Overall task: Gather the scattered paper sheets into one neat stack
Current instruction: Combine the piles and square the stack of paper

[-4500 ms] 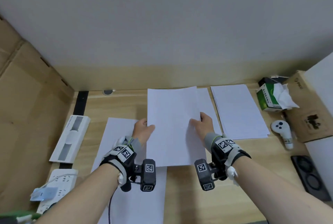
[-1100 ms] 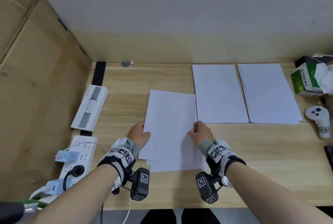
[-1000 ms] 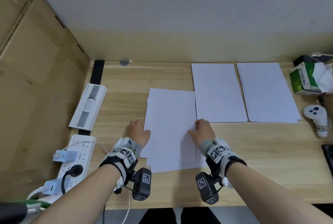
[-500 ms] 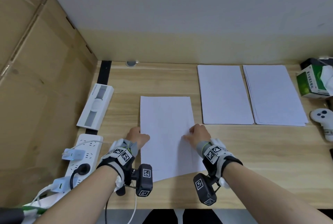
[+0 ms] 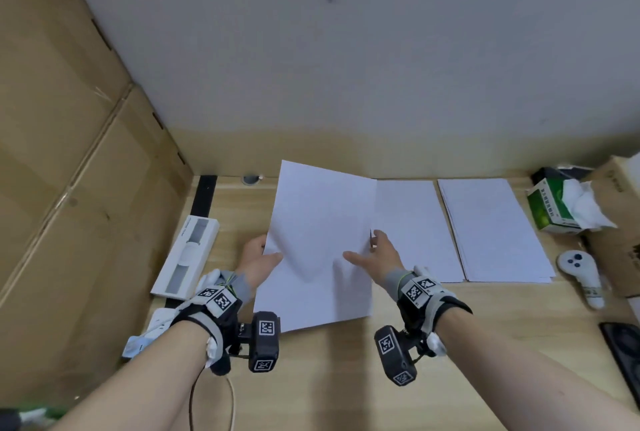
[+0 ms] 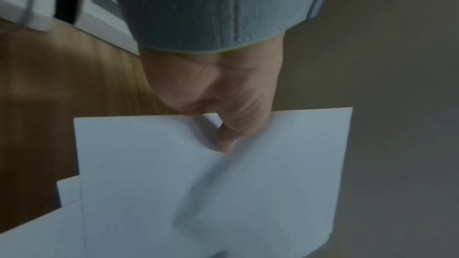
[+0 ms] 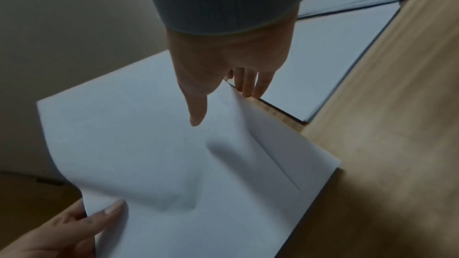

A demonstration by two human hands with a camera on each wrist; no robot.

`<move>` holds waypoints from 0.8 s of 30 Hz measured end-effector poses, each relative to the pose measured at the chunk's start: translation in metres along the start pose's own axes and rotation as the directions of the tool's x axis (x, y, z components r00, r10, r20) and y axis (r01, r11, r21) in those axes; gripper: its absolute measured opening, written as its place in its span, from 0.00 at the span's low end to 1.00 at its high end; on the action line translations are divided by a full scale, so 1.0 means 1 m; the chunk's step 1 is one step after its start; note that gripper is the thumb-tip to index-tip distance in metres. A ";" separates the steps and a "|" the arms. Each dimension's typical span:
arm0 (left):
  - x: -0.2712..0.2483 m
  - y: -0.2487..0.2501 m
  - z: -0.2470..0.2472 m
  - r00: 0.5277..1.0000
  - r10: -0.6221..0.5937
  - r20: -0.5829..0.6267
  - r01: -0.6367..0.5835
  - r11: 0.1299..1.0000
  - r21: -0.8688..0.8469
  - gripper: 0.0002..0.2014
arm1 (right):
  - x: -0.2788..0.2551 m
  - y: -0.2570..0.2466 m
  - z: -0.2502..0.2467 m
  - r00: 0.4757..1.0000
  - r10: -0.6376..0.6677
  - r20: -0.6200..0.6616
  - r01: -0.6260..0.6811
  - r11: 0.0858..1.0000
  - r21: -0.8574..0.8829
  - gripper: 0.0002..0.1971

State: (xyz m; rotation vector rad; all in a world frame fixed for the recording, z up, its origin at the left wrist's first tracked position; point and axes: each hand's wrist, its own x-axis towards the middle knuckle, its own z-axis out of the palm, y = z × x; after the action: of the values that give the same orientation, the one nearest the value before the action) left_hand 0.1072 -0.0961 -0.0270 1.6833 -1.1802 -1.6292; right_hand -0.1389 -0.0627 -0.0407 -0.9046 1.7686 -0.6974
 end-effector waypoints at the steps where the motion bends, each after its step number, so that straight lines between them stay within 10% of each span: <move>1: 0.001 0.009 -0.001 1.000 0.021 0.004 -0.021 1.000 0.002 0.08 | 0.003 -0.008 -0.003 1.000 -0.001 -0.004 0.001 1.000 0.019 0.31; 9: 0.010 0.059 0.000 0.984 0.163 -0.078 -0.161 0.987 0.026 0.16 | 0.009 -0.054 -0.034 0.986 -0.112 -0.122 0.136 0.968 0.210 0.11; 24: 0.027 0.012 0.033 0.983 0.173 -0.061 -0.174 0.984 -0.024 0.12 | 0.018 -0.018 -0.017 0.998 0.039 0.039 -0.042 0.996 0.081 0.16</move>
State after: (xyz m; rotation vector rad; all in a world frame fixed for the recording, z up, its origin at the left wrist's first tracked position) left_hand 0.0698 -0.1179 -0.0353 1.5529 -1.2315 -1.4746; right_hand -0.1537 -0.0864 -0.0298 -0.8198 1.7082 -0.7173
